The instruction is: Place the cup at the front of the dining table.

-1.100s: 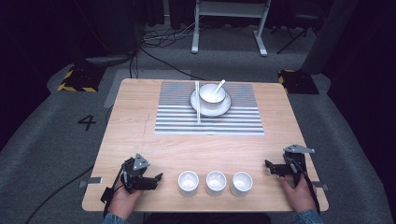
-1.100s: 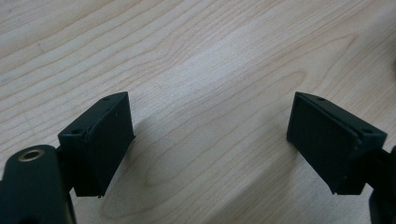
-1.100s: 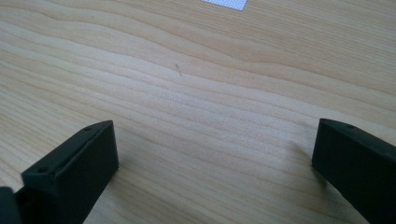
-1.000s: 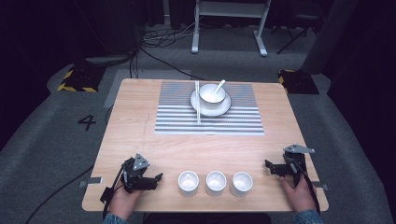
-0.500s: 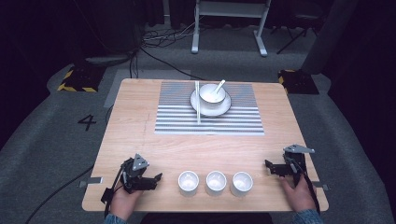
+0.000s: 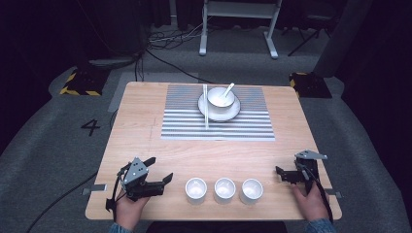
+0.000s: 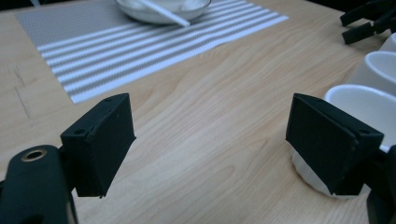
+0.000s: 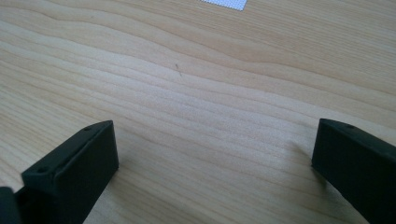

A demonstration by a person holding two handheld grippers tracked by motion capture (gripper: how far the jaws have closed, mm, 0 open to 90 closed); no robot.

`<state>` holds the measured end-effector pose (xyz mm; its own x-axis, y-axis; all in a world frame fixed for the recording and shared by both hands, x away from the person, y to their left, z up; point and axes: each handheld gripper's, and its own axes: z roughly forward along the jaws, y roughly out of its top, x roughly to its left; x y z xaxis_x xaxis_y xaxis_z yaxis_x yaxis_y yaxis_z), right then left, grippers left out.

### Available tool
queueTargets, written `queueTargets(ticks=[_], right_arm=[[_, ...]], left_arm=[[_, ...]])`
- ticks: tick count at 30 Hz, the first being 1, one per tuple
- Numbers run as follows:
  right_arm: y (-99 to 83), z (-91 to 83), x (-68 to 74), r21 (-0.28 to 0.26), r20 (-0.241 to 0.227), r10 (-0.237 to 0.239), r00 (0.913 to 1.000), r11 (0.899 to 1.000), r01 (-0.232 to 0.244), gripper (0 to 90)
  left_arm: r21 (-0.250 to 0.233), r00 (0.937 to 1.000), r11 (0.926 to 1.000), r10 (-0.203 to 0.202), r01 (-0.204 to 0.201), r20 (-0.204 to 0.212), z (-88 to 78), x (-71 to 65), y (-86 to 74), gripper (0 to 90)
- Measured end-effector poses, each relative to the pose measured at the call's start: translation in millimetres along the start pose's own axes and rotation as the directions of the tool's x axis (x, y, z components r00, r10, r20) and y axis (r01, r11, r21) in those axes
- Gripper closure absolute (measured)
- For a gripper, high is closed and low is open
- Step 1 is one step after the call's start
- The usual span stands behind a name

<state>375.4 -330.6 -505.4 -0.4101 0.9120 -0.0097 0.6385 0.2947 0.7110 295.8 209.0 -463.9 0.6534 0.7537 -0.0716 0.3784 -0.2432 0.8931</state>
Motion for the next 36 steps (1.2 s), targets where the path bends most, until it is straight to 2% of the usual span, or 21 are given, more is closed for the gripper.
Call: queueTargets(ticks=[2, 5, 7, 10, 13, 19, 20, 23, 25, 26, 27, 31, 36], right_arm=[[0.0, 0.0, 0.0, 0.0, 0.0, 0.0, 1.0, 1.0, 0.0, 0.3], [0.0, 0.0, 0.0, 0.0, 0.0, 0.0, 1.0, 1.0, 0.0, 0.3], [0.0, 0.0, 0.0, 0.0, 0.0, 0.0, 1.0, 1.0, 0.0, 0.4], [0.0, 0.0, 0.0, 0.0, 0.0, 0.0, 1.0, 1.0, 0.0, 0.3], [0.0, 0.0, 0.0, 0.0, 0.0, 0.0, 1.0, 1.0, 0.0, 0.3], [0.0, 0.0, 0.0, 0.0, 0.0, 0.0, 1.0, 1.0, 0.0, 0.3], [0.0, 0.0, 0.0, 0.0, 0.0, 0.0, 1.0, 1.0, 0.0, 0.4], [0.0, 0.0, 0.0, 0.0, 0.0, 0.0, 1.0, 1.0, 0.0, 0.3], [0.0, 0.0, 0.0, 0.0, 0.0, 0.0, 1.0, 1.0, 0.0, 0.3], [0.0, 0.0, 0.0, 0.0, 0.0, 0.0, 1.0, 1.0, 0.0, 0.3], [0.0, 0.0, 0.0, 0.0, 0.0, 0.0, 1.0, 1.0, 0.0, 0.3], [0.0, 0.0, 0.0, 0.0, 0.0, 0.0, 1.0, 1.0, 0.0, 0.4], [0.0, 0.0, 0.0, 0.0, 0.0, 0.0, 1.0, 1.0, 0.0, 0.4]], left_arm=[[-0.048, 0.9997, 0.9986, 0.023, -0.022, 0.005, -4.5, -5.5, 4.3, 15.6], [-0.066, 0.9994, 0.9974, 0.031, -0.03, 0.014, -7.2, -9.0, 7.3, 15.7], [-0.076, 0.9993, 0.9966, 0.033, -0.031, 0.02, -8.4, -11.9, 9.3, 15.7], [-0.096, 0.9985, 0.9953, 0.017, -0.012, 0.051, -11.4, -14.7, 12.9, 15.6], [-0.11, 0.9987, 0.9939, 0.015, -0.009, 0.05, -13.8, -16.1, 14.4, 15.7], [-0.101, 0.9986, 0.9947, 0.024, -0.019, 0.048, -16.0, -19.3, 16.5, 15.7], [-0.089, 0.9979, 0.9954, 0.039, -0.035, 0.051, -14.7, -22.4, 17.5, 15.7], [-0.082, 0.9975, 0.9958, 0.046, -0.042, 0.054, -13.0, -27.3, 18.9, 15.8], [-0.066, 0.9944, 0.9965, 0.056, -0.05, 0.089, -9.4, -34.5, 22.6, 15.6], [-0.066, 0.9944, 0.9965, 0.056, -0.05, 0.089, -9.4, -34.5, 22.6, 15.4], [-0.063, 0.9926, 0.9967, 0.057, -0.051, 0.107, -8.6, -38.0, 24.1, 15.4], [-0.049, 0.9825, 0.9943, 0.101, -0.095, 0.156, -4.7, -54.3, 30.1, 15.3], [-0.027, 0.9783, 0.9933, 0.116, -0.113, 0.172, -0.7, -62.6, 31.5, 15.2]])
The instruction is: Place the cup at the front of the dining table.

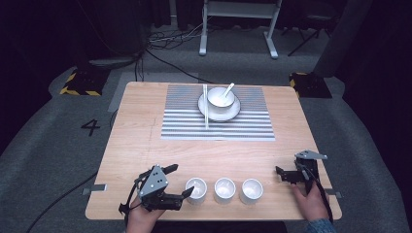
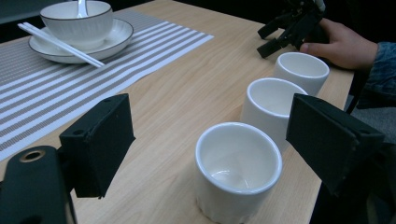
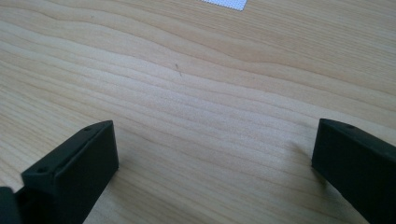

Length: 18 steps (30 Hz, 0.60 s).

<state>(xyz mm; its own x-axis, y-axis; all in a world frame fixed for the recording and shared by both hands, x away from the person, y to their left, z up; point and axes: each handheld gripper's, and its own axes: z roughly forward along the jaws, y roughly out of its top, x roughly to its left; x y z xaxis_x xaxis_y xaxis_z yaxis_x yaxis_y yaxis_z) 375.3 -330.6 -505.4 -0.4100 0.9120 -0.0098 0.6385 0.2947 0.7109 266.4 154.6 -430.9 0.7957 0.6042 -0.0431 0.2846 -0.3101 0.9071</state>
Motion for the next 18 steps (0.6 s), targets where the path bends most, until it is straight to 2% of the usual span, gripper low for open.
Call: queueTargets(ticks=[5, 7, 8, 13, 18], right_arm=[[0.0, 0.0, 0.0, 0.0, 0.0, 0.0, 1.0, 1.0, 0.0, 0.3], [0.0, 0.0, 0.0, 0.0, 0.0, 0.0, 1.0, 1.0, 0.0, 0.3], [0.0, 0.0, 0.0, 0.0, 0.0, 0.0, 1.0, 1.0, 0.0, 0.4], [0.0, 0.0, 0.0, 0.0, 0.0, 0.0, 1.0, 1.0, 0.0, 0.4], [0.0, 0.0, 0.0, 0.0, 0.0, 0.0, 1.0, 1.0, 0.0, 0.3]], left_arm=[[0.048, 1.0, 0.9989, -0.002, 0.001, 0.008, 4.9, -1.2, -0.5, 15.0], [0.114, 0.9997, 0.9934, -0.015, 0.013, 0.017, 12.4, 0.3, -4.2, 15.1], [0.126, 0.9996, 0.9919, -0.022, 0.019, 0.019, 14.5, 0.8, -5.8, 15.0], [0.17, 0.9991, 0.9852, -0.027, 0.022, 0.031, 23.2, -0.5, -10.0, 14.7], [0.189, 0.9991, 0.9819, -0.02, 0.013, 0.037, 30.8, -4.6, -13.1, 14.4]])
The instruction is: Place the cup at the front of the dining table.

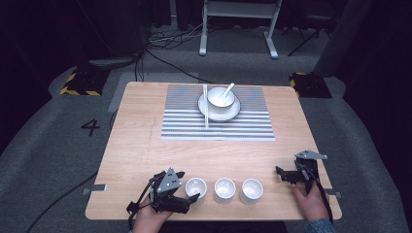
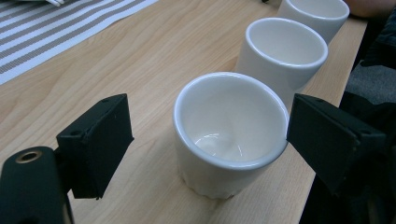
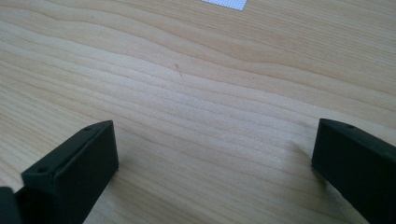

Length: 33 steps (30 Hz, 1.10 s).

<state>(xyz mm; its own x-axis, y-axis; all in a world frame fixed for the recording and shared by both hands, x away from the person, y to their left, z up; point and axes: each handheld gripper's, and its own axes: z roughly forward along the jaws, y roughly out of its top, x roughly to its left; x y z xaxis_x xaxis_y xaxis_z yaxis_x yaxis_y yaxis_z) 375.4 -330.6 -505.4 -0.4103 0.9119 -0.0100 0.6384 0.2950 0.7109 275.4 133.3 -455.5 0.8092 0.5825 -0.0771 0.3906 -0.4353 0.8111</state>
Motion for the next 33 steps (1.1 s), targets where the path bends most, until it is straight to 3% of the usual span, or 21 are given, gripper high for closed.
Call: queueTargets(ticks=[12, 17, 24, 33], right_arm=[[0.0, 0.0, 0.1, 0.0, 0.001, 0.0, 1.0, 1.0, 0.0, 0.4], [0.0, 0.0, 0.1, 0.0, 0.001, -0.001, 1.0, 1.0, 0.001, 0.4], [0.0, 0.0, 0.1, -0.001, 0.001, -0.001, 1.0, 1.0, 0.001, 0.4], [-0.1, -0.1, 0.1, 0.0, 0.001, -0.001, 1.0, 1.0, 0.001, 0.4]], left_arm=[[0.046, 0.9989, 0.9983, 0.036, -0.037, 0.031, 21.3, -7.0, -6.9, 14.6], [0.016, 0.999, 0.9992, 0.036, -0.037, 0.028, 30.9, -6.8, -12.8, 15.7], [-0.042, 0.9997, 0.9989, 0.023, -0.022, 0.009, 37.4, -7.5, -20.6, 25.4], [-0.05, 0.9996, 0.9984, 0.026, -0.026, 0.004, 37.3, -8.0, -21.7, 26.0]])
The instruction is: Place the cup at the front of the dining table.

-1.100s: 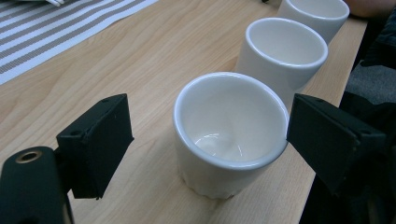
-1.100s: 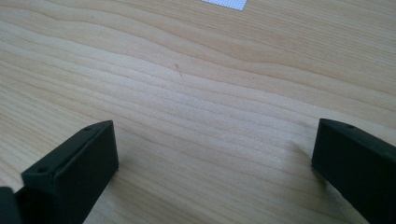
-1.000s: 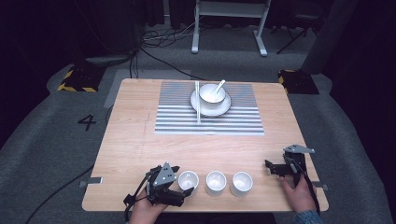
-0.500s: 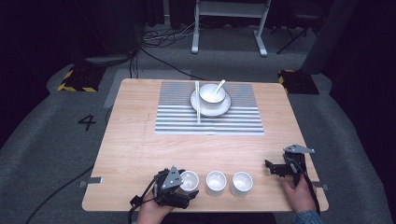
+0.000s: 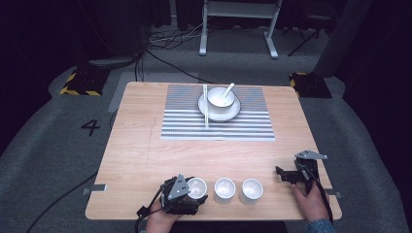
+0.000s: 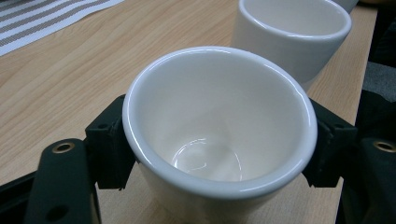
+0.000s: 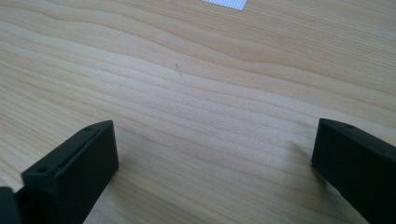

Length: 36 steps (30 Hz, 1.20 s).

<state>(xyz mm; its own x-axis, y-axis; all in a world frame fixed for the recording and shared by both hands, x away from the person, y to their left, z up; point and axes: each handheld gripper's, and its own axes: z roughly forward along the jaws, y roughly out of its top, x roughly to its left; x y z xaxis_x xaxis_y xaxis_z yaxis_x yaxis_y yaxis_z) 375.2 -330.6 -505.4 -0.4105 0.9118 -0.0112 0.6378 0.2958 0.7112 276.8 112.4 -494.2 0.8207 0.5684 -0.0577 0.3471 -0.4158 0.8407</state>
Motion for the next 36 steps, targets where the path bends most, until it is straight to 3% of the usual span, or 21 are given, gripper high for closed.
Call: queueTargets(ticks=[17, 21, 25, 36], right_arm=[[0.0, 0.0, 0.0, 0.0, 0.0, 0.0, 1.0, 1.0, 0.0, 0.4], [0.0, 0.0, 0.0, 0.0, 0.0, 0.0, 1.0, 1.0, 0.0, 0.4], [0.0, 0.0, 0.0, 0.0, 0.0, 0.001, 1.0, 1.0, -0.001, 0.4], [0.0, 0.0, 0.0, 0.0, 0.0, 0.001, 1.0, 1.0, -0.001, 0.4]], left_arm=[[0.042, 0.9999, 0.9991, 0.005, -0.006, 0.016, -4.8, 1.7, 11.9, 26.4], [0.058, 0.9992, 0.9981, -0.022, 0.02, 0.032, -9.0, 4.4, 19.6, 26.4], [0.107, 0.9961, 0.9928, -0.061, 0.053, 0.064, -13.1, 7.4, 29.3, 26.3], [0.086, 0.9956, 0.9944, -0.067, 0.061, 0.065, -25.0, 20.4, 51.7, 26.3]])
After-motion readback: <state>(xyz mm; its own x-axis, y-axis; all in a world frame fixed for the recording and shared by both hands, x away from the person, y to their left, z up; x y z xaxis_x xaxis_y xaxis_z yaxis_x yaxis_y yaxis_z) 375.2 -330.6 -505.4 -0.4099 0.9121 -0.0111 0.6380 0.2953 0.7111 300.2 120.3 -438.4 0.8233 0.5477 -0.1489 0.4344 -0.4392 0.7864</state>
